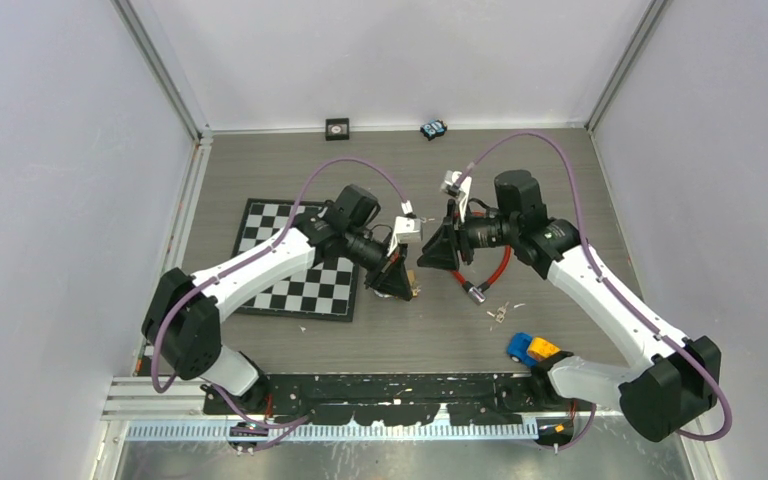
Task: Unlock with the key
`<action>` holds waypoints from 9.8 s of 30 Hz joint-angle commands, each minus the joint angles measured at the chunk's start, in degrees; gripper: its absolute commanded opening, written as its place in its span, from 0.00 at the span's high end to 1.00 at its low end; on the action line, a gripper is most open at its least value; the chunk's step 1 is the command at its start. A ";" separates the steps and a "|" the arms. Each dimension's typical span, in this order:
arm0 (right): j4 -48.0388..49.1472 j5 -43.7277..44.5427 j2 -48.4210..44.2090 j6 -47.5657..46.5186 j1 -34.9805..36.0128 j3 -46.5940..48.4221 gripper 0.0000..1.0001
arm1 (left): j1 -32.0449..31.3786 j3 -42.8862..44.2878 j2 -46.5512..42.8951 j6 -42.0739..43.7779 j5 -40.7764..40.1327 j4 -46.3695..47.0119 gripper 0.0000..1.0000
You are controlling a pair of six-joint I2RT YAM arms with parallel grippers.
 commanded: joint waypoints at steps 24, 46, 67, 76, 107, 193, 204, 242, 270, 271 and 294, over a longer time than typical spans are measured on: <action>-2.48 -6.62 2.90 -6.66 5.50 -2.54 0.60 | -0.80 1.20 -2.87 5.69 6.09 -2.85 1.00; -4.81 -7.27 3.60 -8.07 6.28 -2.50 0.65 | -0.80 1.19 -3.27 6.01 4.82 -2.82 1.00; -4.99 -5.63 3.45 -7.90 6.66 -2.10 0.92 | -0.74 1.04 -3.15 5.44 4.09 -2.47 1.00; -6.82 -0.16 1.10 -9.89 6.56 -0.89 0.47 | -0.72 0.28 -3.57 5.78 4.53 -2.59 1.00; -9.57 -2.69 4.27 -11.32 9.64 4.25 0.61 | -0.71 1.37 -2.83 6.13 7.10 -4.44 1.00; -8.19 8.64 -8.33 -5.26 -8.49 -0.18 0.99 | 2.78 -4.58 0.77 15.68 -29.00 8.95 0.29; -9.64 8.47 -9.34 -6.83 -10.05 -0.14 0.99 | -2.80 2.03 14.59 19.56 -36.60 9.38 0.28; -12.17 6.35 -10.10 -7.15 -11.43 1.60 0.99 | -3.13 -3.60 6.88 18.09 -25.04 10.86 1.00; -3.67 -1.74 3.55 27.04 -7.59 8.74 0.99 | 1.39 0.27 -14.38 29.31 -12.95 0.20 1.00; -3.09 -1.59 3.95 28.50 -7.57 8.64 0.99 | 1.39 -0.52 -14.95 28.98 -13.41 1.55 1.00; 9.80 -1.64 9.47 44.91 -7.68 2.05 0.99 | 2.72 -5.98 -17.37 13.67 -23.21 17.28 1.00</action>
